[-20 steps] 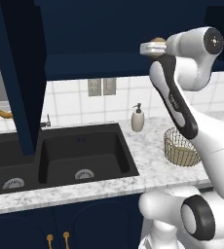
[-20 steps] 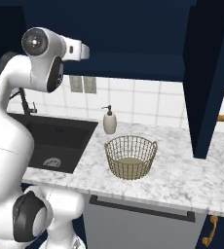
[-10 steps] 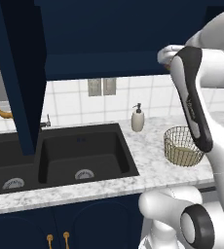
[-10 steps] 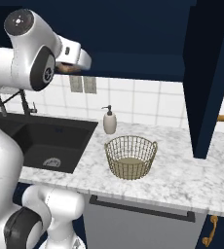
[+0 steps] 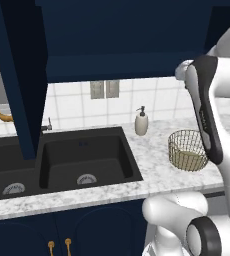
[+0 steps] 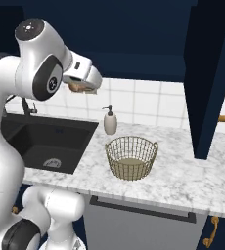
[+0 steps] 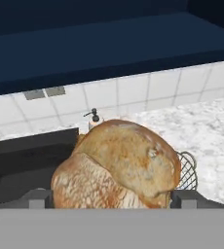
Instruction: Open the cabinet, pick up the bread from the cabinet and place it in the basket. Then move the basket to the dining counter.
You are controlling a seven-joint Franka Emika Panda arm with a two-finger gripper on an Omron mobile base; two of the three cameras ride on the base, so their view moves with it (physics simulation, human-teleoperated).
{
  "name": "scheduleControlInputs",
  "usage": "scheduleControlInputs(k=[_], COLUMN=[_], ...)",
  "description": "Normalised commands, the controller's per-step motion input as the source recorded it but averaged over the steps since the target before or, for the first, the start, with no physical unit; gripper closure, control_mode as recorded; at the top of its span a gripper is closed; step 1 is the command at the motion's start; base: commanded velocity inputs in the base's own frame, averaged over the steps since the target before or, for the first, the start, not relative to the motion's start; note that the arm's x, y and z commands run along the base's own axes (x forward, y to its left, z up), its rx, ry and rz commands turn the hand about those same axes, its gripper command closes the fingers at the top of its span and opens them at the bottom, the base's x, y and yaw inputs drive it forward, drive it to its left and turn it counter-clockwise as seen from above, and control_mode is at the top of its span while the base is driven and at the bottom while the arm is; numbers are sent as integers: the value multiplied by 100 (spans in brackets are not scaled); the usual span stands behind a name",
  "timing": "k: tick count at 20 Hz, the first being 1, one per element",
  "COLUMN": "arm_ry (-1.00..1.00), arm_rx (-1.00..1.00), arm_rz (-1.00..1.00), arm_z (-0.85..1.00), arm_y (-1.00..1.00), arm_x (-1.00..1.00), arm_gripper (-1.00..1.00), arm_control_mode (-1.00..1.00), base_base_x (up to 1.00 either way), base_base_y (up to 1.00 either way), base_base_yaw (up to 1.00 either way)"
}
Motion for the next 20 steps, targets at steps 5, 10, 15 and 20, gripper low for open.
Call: scheduleControlInputs(k=[5, 10, 15, 20], arm_ry=[20, 24, 16, 4], arm_rx=[0, 0, 5, 13], arm_rz=[-15, -17, -13, -6], arm_z=[-69, -70, -67, -69], arm_y=[-54, -51, -37, -31], arm_x=[-6, -1, 9, 0], arm_gripper=[100, 100, 100, 100], arm_control_mode=[-100, -100, -100, -100], base_base_x=[0, 0, 0, 0], base_base_y=[0, 0, 0, 0], base_base_yaw=[0, 0, 0, 0])
